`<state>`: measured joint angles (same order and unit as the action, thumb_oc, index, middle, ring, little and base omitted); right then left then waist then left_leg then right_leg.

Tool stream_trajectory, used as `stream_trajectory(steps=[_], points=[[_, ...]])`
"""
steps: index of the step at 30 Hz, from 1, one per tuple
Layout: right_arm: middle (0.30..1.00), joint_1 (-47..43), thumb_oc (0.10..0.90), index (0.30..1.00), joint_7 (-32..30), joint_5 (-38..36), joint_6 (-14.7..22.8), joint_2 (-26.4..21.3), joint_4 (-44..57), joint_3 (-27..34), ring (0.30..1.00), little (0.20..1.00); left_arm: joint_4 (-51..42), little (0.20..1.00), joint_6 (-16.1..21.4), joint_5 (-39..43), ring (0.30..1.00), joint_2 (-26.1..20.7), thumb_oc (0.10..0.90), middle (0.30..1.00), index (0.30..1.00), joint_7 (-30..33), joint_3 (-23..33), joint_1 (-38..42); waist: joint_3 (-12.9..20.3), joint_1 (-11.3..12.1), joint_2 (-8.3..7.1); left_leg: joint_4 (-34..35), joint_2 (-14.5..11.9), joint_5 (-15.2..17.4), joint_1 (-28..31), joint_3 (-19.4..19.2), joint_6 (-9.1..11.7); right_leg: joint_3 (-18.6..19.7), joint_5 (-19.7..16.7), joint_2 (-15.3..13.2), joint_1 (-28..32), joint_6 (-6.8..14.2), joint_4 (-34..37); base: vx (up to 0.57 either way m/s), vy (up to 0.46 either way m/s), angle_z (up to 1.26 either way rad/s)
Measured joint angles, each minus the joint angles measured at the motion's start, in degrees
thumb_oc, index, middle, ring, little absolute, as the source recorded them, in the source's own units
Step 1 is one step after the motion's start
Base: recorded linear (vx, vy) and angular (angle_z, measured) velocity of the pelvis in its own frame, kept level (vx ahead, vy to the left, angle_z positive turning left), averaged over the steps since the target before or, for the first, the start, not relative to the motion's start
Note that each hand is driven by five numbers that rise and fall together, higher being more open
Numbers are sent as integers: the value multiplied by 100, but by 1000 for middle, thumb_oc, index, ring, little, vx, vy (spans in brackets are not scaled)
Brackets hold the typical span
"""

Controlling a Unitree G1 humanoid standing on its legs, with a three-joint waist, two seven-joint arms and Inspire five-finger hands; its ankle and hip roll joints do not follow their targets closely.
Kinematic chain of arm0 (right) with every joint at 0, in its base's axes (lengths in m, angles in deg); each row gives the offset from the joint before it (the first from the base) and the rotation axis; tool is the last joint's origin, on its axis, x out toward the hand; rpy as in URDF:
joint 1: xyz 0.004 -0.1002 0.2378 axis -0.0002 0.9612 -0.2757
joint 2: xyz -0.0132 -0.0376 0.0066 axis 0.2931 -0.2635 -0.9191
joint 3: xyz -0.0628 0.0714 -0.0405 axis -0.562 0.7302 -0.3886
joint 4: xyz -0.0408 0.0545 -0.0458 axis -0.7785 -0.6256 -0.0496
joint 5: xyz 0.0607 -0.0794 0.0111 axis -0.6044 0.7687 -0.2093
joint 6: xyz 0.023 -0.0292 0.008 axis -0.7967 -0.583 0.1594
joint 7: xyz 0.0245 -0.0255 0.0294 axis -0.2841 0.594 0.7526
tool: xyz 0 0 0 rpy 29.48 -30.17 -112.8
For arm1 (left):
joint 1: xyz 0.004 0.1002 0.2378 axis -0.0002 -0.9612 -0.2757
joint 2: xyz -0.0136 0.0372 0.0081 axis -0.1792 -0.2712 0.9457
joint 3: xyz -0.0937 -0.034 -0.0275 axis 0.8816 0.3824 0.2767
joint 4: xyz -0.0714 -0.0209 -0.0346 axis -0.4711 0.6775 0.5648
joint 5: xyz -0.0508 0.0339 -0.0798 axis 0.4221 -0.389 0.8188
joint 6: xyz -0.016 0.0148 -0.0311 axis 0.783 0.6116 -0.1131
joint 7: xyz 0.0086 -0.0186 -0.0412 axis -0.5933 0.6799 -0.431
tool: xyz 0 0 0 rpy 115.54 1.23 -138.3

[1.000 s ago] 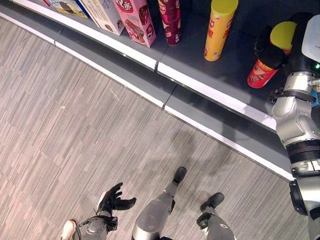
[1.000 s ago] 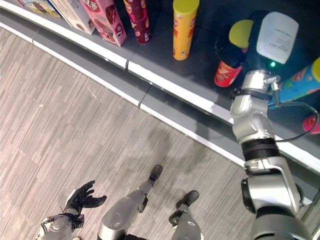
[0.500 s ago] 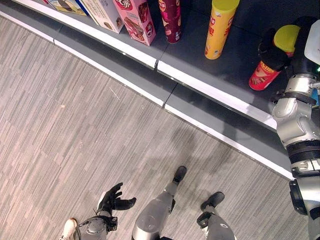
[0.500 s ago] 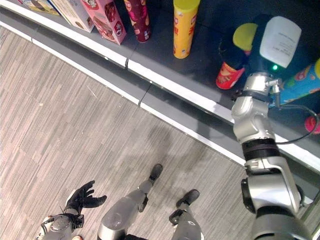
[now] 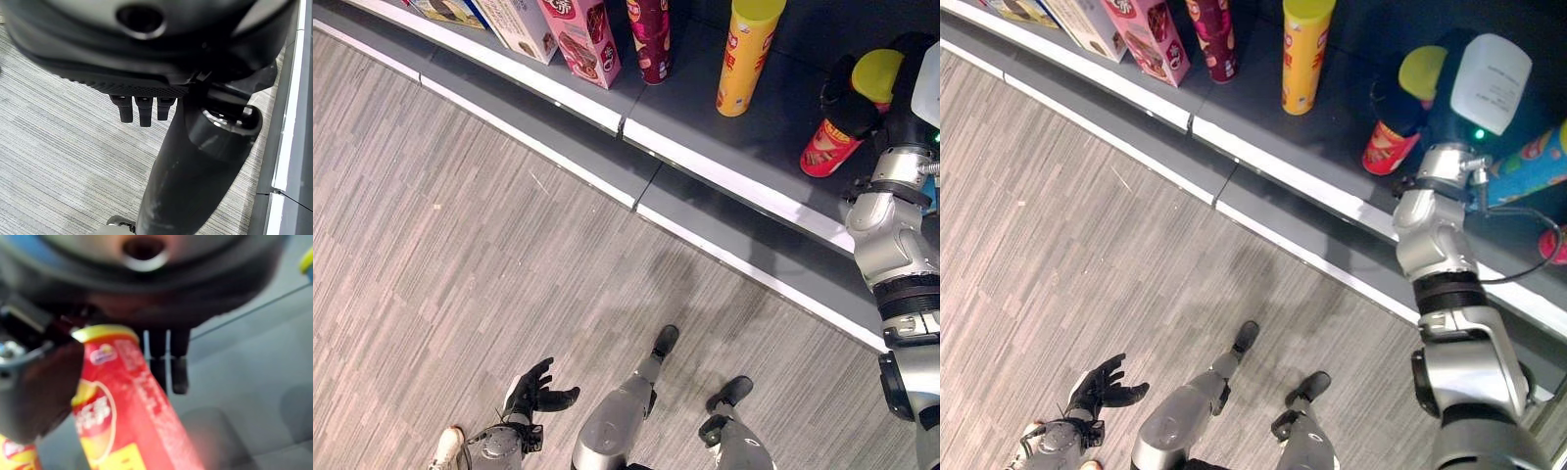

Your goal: Put the goods on the table back onto the shelves and tidy them up.

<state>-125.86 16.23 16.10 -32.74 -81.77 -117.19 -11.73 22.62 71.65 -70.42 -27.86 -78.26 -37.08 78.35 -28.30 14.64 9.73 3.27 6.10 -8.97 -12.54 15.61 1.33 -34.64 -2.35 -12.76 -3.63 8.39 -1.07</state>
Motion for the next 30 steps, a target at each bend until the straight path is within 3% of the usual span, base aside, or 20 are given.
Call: stream_trajectory(steps=[1,2,3,24,28,29,30], points=[[540,-1,560,540,-3,-3,0,0,0,-1,540,540,13,900,5,0,900,0,800,900,900,1,0,1,0,-6,0,0,1,0,0,5,0,-2,0,0,0,0,0,0,0,0],[578,0,585,578,-3,-3,0,0,0,-1,578,578,20,900,6,0,900,0,800,900,900,1,0,0,0,-6,0,0,4,0,0,14,0,-6,0,-3,1,0,-1,0,0,0],[900,-1,800,900,-11,-5,1,0,0,-2,900,900,20,900,7,0,900,0,800,900,900,2,0,0,1,-7,1,0,6,-2,-2,18,-2,-11,0,-5,1,0,-1,0,0,0],[900,-76,800,900,-111,-249,9,6,185,28,900,900,50,900,15,-11,900,3,800,900,900,8,-203,12,12,-165,17,-94,147,-25,10,68,-34,-105,15,-153,67,24,-126,-2,6,2],[900,611,800,900,-94,-240,46,9,1708,302,900,900,134,900,-1,-46,900,46,800,900,900,21,-150,57,10,-277,-7,-100,143,-30,80,63,-42,-121,7,-140,147,18,-116,14,13,2],[900,1448,800,900,22,-215,346,231,3057,487,900,900,154,900,-54,-61,900,110,800,900,900,37,78,30,33,-454,-196,-84,136,-29,259,11,-41,-111,5,-128,321,21,-65,82,-10,-12],[900,1756,800,900,232,-375,520,461,3426,603,900,900,81,900,-107,-64,900,163,800,900,900,49,111,44,24,-556,-361,-79,76,14,330,-128,-4,-93,5,-101,318,22,-51,152,-40,-55]])
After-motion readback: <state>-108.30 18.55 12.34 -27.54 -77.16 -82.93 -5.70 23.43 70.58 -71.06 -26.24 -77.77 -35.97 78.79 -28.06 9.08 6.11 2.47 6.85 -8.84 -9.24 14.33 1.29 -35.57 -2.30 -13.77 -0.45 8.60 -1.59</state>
